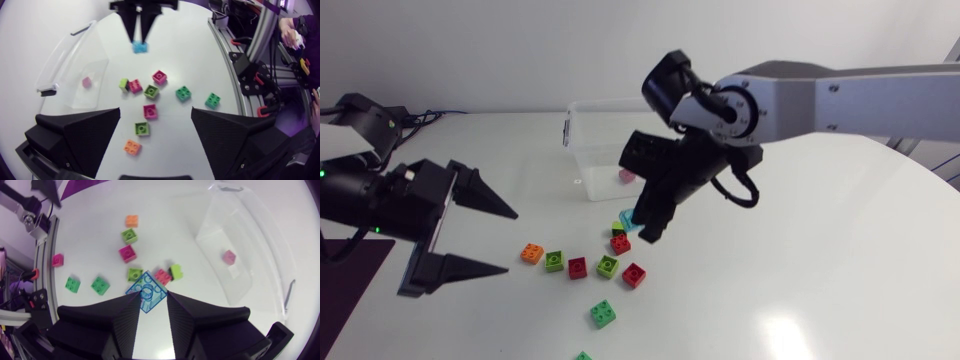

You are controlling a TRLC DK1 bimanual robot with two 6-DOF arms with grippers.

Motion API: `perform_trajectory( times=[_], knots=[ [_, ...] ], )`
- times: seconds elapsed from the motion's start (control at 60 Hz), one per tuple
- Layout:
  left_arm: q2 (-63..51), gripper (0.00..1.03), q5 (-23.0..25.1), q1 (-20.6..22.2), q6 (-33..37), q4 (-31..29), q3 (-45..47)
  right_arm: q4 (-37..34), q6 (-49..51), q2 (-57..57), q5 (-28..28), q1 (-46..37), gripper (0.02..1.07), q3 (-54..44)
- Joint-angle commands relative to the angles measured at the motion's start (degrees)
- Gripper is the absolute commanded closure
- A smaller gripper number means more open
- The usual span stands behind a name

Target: Place the duplo bricks in the container

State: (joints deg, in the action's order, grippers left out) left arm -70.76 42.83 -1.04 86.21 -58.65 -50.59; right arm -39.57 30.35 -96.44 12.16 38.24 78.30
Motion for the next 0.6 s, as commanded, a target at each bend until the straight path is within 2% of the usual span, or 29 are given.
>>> perform_trajectory(
  times=[0.0,0.15,0.3,0.583],
  knots=[
    [2.82,0.04,-0.90,1.13,7.56,-3.22,4.80,1.34,-2.66,0.38,-0.74,-2.12,0.84,3.88],
    [8.36,0.05,-4.42,4.38,8.88,-3.49,12.44,6.17,-5.12,-0.15,-3.37,-4.49,0.84,7.04],
    [11.00,0.05,-6.09,7.10,9.32,-3.40,17.45,8.90,-7.50,-3.22,-3.55,-7.92,0.83,12.22],
    [10.82,0.05,-8.38,9.39,8.71,0.47,23.08,9.69,-9.69,-11.05,-4.17,-11.17,0.83,21.54]
  ],
)
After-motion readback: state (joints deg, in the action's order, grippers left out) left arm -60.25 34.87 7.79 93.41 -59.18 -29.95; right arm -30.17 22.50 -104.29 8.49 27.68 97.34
